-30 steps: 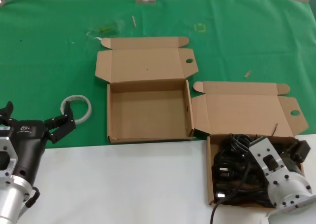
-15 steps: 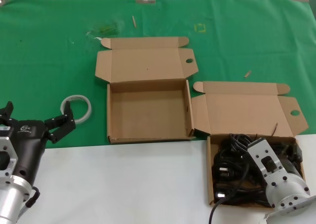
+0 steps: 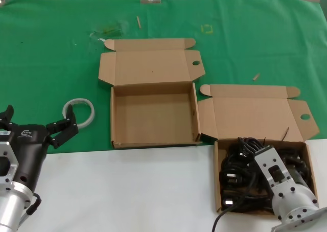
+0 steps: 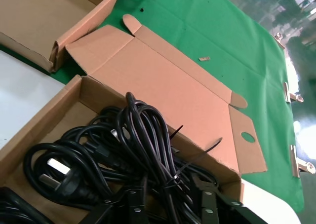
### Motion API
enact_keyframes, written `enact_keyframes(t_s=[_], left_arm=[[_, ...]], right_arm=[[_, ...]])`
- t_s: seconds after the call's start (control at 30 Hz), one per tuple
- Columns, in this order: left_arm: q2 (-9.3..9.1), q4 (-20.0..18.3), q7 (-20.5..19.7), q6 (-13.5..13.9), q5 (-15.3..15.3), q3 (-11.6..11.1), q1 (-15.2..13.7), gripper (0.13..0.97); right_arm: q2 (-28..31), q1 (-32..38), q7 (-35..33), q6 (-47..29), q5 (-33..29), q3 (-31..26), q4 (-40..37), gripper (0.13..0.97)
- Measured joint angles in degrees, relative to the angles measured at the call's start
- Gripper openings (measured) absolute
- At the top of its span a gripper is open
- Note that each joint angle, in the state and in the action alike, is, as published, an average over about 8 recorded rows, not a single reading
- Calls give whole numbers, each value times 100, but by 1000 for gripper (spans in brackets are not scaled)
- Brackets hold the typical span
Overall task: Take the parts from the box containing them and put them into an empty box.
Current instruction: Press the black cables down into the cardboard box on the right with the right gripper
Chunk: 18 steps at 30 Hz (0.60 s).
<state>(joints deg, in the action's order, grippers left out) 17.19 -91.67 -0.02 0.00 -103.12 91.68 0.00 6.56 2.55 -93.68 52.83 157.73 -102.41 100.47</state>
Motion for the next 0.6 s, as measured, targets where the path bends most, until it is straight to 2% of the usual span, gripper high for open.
enact_keyframes(t_s=[0.1,0.4,0.6], left_arm=[[0,0,0,0,0,0,0,965],[0,0,0,0,0,0,0,965],[0,0,0,0,0,0,0,965]], right_arm=[[0,-25,112,-3,0,-42,14,344],[1,-70,422,-23,0,-186,62,215],[0,-102,489,-19,0,-195,178,198]])
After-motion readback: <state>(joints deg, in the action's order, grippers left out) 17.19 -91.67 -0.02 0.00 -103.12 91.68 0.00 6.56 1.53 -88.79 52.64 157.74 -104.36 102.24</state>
